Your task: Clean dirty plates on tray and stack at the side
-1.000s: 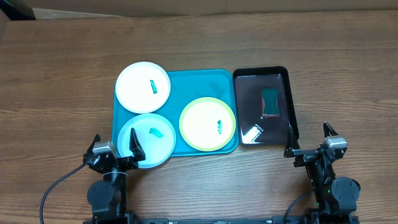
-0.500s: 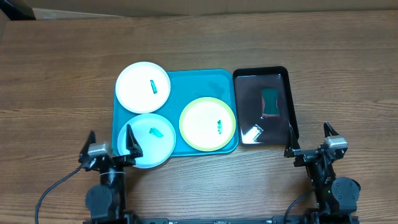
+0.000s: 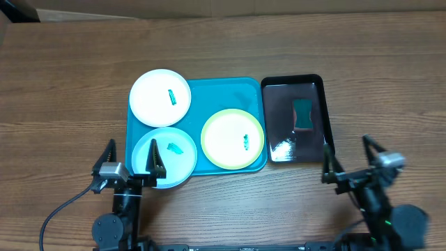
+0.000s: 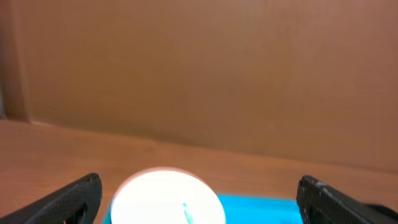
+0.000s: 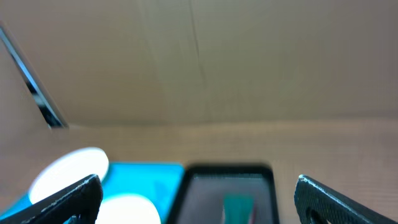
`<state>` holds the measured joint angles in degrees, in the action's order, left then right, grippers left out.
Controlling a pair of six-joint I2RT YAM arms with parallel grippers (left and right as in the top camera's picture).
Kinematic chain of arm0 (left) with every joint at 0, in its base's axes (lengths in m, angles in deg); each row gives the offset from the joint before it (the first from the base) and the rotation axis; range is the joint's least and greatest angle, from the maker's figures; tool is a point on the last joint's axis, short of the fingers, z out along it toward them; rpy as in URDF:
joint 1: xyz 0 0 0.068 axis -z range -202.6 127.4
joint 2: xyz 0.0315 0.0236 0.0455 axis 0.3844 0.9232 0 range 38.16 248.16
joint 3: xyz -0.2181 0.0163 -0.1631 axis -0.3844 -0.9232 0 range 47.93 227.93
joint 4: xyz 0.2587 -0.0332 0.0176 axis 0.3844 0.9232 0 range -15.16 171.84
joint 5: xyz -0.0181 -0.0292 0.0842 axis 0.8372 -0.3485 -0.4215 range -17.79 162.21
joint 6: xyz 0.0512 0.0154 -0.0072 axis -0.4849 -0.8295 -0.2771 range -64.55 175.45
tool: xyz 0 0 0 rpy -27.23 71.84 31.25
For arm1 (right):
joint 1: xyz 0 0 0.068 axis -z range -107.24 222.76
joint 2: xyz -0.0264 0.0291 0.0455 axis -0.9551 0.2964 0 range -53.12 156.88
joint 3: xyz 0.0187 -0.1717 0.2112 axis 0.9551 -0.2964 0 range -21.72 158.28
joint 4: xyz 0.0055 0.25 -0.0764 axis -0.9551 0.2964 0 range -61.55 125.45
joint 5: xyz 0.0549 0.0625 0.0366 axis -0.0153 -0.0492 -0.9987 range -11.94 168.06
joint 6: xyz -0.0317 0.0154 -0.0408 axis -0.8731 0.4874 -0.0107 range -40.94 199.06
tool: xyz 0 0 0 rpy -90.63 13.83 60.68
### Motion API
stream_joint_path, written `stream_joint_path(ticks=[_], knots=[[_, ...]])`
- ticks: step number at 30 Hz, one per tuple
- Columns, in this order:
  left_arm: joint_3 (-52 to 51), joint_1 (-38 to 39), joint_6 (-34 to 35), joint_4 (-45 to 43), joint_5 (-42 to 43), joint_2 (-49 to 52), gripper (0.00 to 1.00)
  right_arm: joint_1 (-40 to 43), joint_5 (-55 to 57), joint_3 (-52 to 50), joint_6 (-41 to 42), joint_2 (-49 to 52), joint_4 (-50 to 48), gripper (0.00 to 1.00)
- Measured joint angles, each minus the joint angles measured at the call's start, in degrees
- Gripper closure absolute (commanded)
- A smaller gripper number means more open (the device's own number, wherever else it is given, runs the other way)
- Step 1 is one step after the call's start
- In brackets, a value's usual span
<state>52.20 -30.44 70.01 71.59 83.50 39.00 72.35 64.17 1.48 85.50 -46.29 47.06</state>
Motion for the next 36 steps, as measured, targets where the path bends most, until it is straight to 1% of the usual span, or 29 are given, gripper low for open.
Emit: stream_joint_path(ticks=[3, 6, 7, 8, 10, 13, 17, 18, 19, 20, 21, 22, 24, 26, 28, 30, 32, 34, 35, 36], knots=[[6.9, 0.0, 1.3, 8.1, 2.3, 2.4, 0.00, 0.0, 0.2, 12.0, 0.0, 6.6, 6.1, 0.00], [17.8, 0.0, 1.6, 14.5, 5.3, 8.1, 0.00, 0.0, -0.2, 24.0, -0.6, 15.9, 16.2, 0.00], [23.5, 0.0, 1.5, 18.2, 6.9, 11.4, 0.00, 0.0, -0.5, 29.9, -1.3, 21.1, 22.4, 0.00], [26.7, 0.0, 1.4, 19.2, 8.0, 13.5, 0.00, 0.0, -0.7, 32.4, -1.9, 23.6, 25.2, 0.00], [37.0, 0.0, 0.3, 28.3, 11.0, 20.3, 0.00, 0.0, -1.0, 41.4, -3.3, 32.2, 34.7, 0.00], [55.7, 0.0, -3.3, 47.1, 15.3, 34.6, 0.00, 0.0, -1.4, 54.1, -4.7, 44.9, 47.0, 0.00], [75.2, 0.0, -6.3, 67.9, 18.0, 51.5, 0.00, 0.0, -4.5, 66.4, -4.9, 58.6, 57.5, 0.00], [79.3, 0.0, -6.6, 72.2, 18.9, 55.5, 0.00, 0.0, -5.6, 68.3, -4.9, 61.2, 58.8, 0.06], [82.4, 0.0, -7.2, 75.2, 19.8, 58.8, 0.17, 0.0, -6.2, 69.4, -5.2, 63.2, 59.3, 0.17], [84.8, 0.0, -7.5, 78.1, 20.8, 61.9, 0.54, 0.0, -6.8, 69.9, -5.2, 64.8, 59.5, 0.25], [86.4, 0.0, -8.3, 80.5, 21.5, 64.4, 0.78, 0.0, -7.4, 70.3, -5.3, 66.6, 59.6, 0.28], [87.4, 0.0, -9.1, 82.4, 22.4, 66.8, 0.86, 0.0, -7.9, 70.4, -4.9, 67.9, 60.1, 0.29], [87.7, 0.0, -10.3, 85.4, 23.2, 70.4, 0.95, 0.0, -8.2, 70.4, -3.7, 70.8, 61.2, 0.32], [87.6, 0.2, -10.7, 86.9, 23.0, 73.5, 0.94, -0.2, -8.0, 70.4, -2.4, 74.4, 61.7, 0.33], [86.9, 1.0, -10.9, 86.6, 21.4, 75.7, 0.88, -0.7, -7.2, 70.4, -1.6, 76.3, 61.8, 0.33], [84.9, 2.5, -10.1, 85.7, 18.3, 77.2, 0.84, -2.1, -4.8, 70.4, -0.1, 79.0, 62.0, 0.33], [82.8, 4.2, -8.8, 84.0, 15.2, 78.0, 0.73, -4.1, -2.3, 70.4, 1.4, 81.1, 62.0, 0.33], [80.2, 6.2, -7.3, 81.2, 12.7, 78.6, 0.59, -6.5, 0.2, 70.3, 2.6, 82.9, 61.9, 0.34], [78.1, 7.7, -6.4, 79.0, 11.4, 78.9, 0.53, -8.0, 1.5, 70.2, 3.0, 84.0, 61.7, 0.34], [77.1, 8.4, -6.0, 77.9, 11.0, 79.0, 0.51, -8.8, 2.3, 70.1, 3.2, 84.5, 61.5, 0.34]])
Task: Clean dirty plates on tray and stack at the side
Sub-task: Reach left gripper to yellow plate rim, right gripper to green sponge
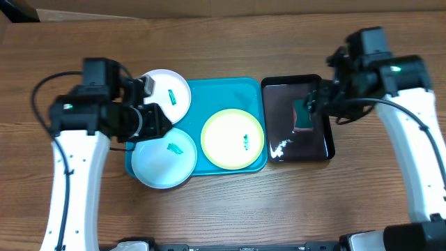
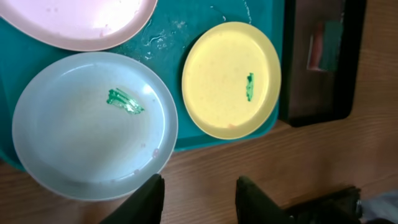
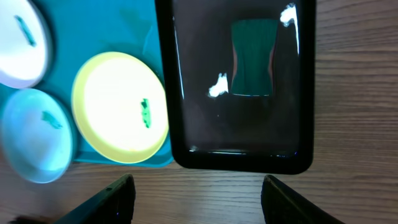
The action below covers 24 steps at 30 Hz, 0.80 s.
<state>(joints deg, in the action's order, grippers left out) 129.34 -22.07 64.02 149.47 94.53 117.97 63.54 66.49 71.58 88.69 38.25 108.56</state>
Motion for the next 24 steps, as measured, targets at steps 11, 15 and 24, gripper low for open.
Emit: stream_joint_path(ticks=[11, 15, 24], knots=[[-9.0, 7.1, 3.5, -10.1, -6.2, 4.9, 0.55, -4.4, 9.1, -7.1, 3.3, 8.8, -13.1, 0.34], [-9.0, 7.4, 3.7, -11.0, -7.5, 7.6, 0.57, -4.4, 11.5, -10.3, 3.5, 11.9, -19.6, 0.35], [-9.0, 7.4, 4.5, -12.6, -8.1, 9.8, 0.58, -4.4, 17.7, -18.3, 3.6, 13.0, -32.0, 0.43]])
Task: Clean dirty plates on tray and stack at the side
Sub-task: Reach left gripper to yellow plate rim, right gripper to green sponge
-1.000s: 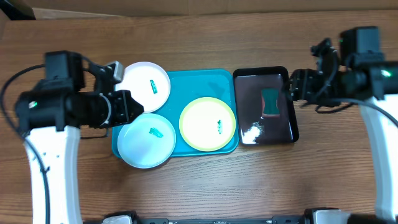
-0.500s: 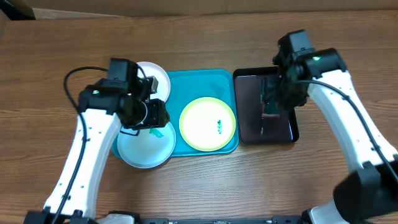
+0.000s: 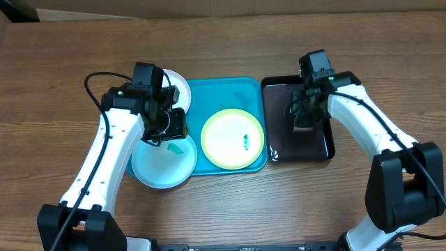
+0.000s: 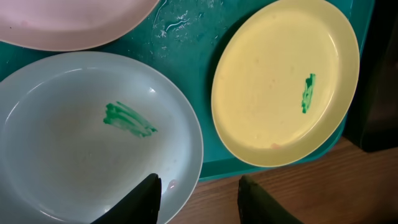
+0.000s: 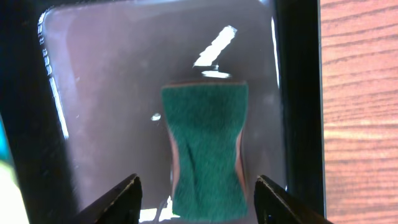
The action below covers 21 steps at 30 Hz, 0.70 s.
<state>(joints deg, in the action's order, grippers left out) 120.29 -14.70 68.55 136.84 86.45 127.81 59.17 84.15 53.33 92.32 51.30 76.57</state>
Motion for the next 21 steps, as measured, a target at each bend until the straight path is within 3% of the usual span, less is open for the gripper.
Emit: stream_joint_path(ticks=[5, 21], knots=[[0.0, 0.0, 0.3, -0.4, 0.0, 0.0, 0.58, 0.0, 1.2, -4.2, 0.0, 0.0, -6.8, 0.50], [0.0, 0.0, 0.3, -0.4, 0.0, 0.0, 0.58, 0.0, 1.8, -10.8, 0.0, 0.0, -16.4, 0.49]])
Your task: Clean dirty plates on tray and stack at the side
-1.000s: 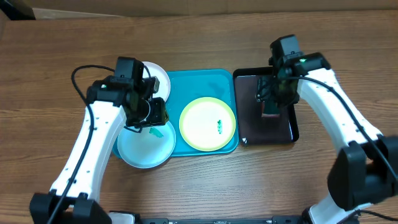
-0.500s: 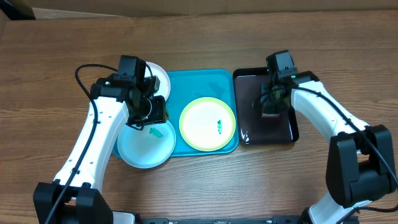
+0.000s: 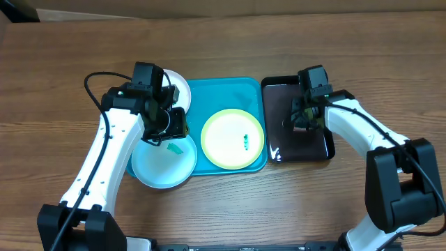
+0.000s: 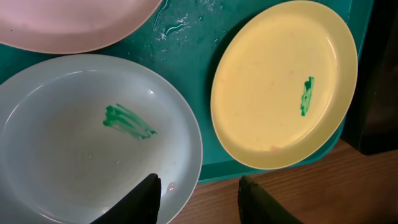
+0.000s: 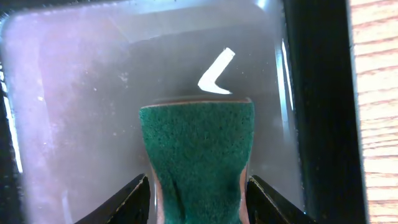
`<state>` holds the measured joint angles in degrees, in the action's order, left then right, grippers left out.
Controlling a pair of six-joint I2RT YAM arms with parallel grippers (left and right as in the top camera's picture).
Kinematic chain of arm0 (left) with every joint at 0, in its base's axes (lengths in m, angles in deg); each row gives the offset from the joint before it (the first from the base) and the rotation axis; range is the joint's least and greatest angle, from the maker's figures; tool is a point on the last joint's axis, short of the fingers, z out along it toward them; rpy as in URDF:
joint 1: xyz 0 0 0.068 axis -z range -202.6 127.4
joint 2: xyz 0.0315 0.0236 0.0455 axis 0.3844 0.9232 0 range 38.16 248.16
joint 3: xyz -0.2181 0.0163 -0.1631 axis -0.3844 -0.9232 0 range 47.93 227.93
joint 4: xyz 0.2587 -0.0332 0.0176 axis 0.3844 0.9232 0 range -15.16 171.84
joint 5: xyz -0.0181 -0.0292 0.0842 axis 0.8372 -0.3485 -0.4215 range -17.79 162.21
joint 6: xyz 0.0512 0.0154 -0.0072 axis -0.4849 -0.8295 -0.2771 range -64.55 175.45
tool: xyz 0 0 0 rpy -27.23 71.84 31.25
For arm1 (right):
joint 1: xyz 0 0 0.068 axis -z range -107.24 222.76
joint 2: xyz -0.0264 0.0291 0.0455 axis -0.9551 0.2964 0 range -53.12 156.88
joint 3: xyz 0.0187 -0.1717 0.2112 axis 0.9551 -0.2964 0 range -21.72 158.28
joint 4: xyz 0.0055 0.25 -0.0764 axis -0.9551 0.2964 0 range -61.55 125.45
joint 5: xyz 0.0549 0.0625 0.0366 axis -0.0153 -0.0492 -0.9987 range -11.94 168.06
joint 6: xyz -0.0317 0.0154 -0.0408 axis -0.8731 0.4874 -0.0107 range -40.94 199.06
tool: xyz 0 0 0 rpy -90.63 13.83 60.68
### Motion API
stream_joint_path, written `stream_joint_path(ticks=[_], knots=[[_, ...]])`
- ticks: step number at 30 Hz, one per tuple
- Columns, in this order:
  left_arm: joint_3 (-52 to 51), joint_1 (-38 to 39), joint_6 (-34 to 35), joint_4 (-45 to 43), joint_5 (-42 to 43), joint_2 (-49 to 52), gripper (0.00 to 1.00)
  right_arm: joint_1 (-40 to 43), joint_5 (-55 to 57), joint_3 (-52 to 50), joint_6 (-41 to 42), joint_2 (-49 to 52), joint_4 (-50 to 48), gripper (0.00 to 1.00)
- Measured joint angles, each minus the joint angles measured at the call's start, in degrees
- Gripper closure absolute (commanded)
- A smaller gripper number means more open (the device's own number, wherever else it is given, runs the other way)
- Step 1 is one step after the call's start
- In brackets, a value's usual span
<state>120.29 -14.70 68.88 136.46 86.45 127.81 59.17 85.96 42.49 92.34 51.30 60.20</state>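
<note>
Three plates lie on the teal tray (image 3: pixel 230 87). The pale blue plate (image 4: pixel 93 143) and the yellow plate (image 4: pixel 280 81) each carry a green smear, and a pinkish-white plate (image 4: pixel 74 25) is partly under my left arm. My left gripper (image 4: pixel 199 180) is open low over the blue plate's near rim, one finger above the plate and the other above the wood. A green sponge (image 5: pixel 198 149) lies in the wet black tray (image 3: pixel 296 150). My right gripper (image 5: pixel 198 180) is open, with a finger close on each side of the sponge.
The black tray sits right against the teal tray's right edge. Bare wooden table (image 3: pixel 390 70) surrounds both trays. A cardboard wall runs along the far edge. My left arm's cable (image 3: pixel 94 80) loops over the table left of the plates.
My right gripper has come down closer to the sponge, which now fills more of its view, with the fingers beside its sides. The left gripper has hardly moved.
Both arms first rested at the table's front edge with open grippers. Then the left was high over the tray's left plates and the right high over the black tray. Later the left was low at the blue plate's rim and the right above the sponge, now straddling it.
</note>
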Motion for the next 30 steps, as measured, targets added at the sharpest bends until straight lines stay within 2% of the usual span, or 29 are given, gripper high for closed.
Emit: stream_joint_path(ticks=[8, 10, 12, 15, 16, 19, 25, 30], knots=[[0.0, 0.0, 0.0, 0.0, 0.0, 0.0, 0.57, 0.0, 0.0, -1.8, 0.0, 0.0, -2.8, 0.49], [0.0, 0.0, 0.0, -0.2, 0.0, 0.0, 0.57, 0.0, 0.0, -2.3, 0.0, 0.0, -3.7, 0.52], [0.0, 0.0, 0.0, -0.2, 0.0, 0.0, 0.57, 0.0, 0.0, -3.1, -0.1, 0.0, -4.7, 0.60], [0.0, 0.0, 0.0, -0.2, 0.0, 0.0, 0.57, 0.0, 0.0, -3.8, -0.1, 0.0, -5.3, 0.93], [0.0, 0.0, 0.0, -0.2, 0.0, 0.0, 0.57, 0.0, 0.0, -3.8, -0.2, 0.0, -5.3, 0.96], [0.0, 0.0, 0.0, -0.2, -0.2, 0.0, 0.57, 0.0, 0.0, -3.7, 0.2, 0.0, -4.6, 0.96], [0.0, 0.0, 0.0, -0.2, -1.6, 0.0, 0.56, 0.0, 0.0, 1.3, 0.0, -0.3, 5.2, 0.96], [0.0, 0.0, 0.0, -0.4, -2.1, 0.0, 0.56, 0.0, 0.0, 5.3, 0.0, -4.7, 8.6, 0.96]])
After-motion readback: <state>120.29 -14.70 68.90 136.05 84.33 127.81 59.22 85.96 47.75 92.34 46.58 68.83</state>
